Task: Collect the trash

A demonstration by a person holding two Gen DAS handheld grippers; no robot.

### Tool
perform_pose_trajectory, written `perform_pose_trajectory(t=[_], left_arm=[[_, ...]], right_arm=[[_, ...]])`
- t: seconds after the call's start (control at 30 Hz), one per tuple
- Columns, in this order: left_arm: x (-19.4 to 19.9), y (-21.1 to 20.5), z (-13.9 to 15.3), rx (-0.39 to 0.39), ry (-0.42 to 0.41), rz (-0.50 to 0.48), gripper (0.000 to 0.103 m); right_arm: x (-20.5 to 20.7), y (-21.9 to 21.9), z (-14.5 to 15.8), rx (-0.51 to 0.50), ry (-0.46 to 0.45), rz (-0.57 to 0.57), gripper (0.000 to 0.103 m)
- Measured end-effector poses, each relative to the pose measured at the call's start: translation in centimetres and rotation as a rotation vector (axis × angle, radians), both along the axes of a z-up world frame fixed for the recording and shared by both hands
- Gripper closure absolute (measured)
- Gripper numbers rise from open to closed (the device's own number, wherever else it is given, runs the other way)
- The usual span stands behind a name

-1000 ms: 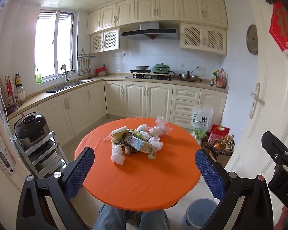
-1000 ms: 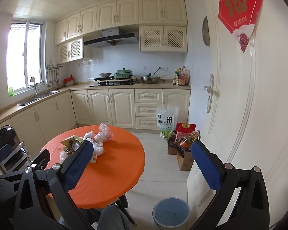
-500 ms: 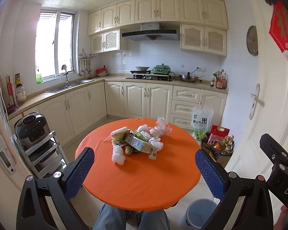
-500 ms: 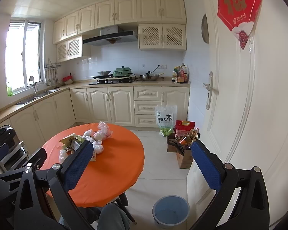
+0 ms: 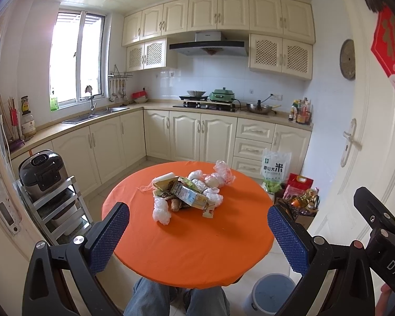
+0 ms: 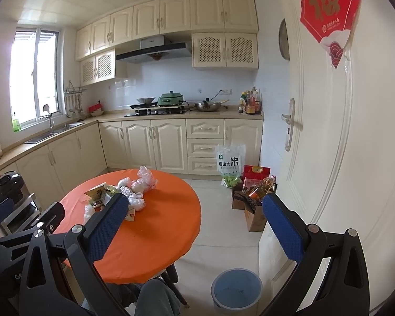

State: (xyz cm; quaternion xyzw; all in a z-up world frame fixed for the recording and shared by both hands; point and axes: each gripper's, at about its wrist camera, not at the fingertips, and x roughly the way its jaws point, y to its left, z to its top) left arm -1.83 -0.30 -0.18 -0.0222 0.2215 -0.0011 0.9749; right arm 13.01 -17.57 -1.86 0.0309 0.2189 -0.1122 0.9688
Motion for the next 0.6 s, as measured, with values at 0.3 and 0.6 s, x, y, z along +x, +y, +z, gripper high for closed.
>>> perform_pose_trajectory(t=[0.3,0.6], left_arm=[[-0.56,0.37,-0.13,-0.005,-0.002,0.0,0.001],[-0.61,0.33,-0.06,-0.002,0.005,0.0,0.001]], right_arm=[[-0.35,0.02,0.1,0.001,-0.005,0.0,0.0],[-0.56,0.17,0.14,0.0,0.0,-0.006,0.0]])
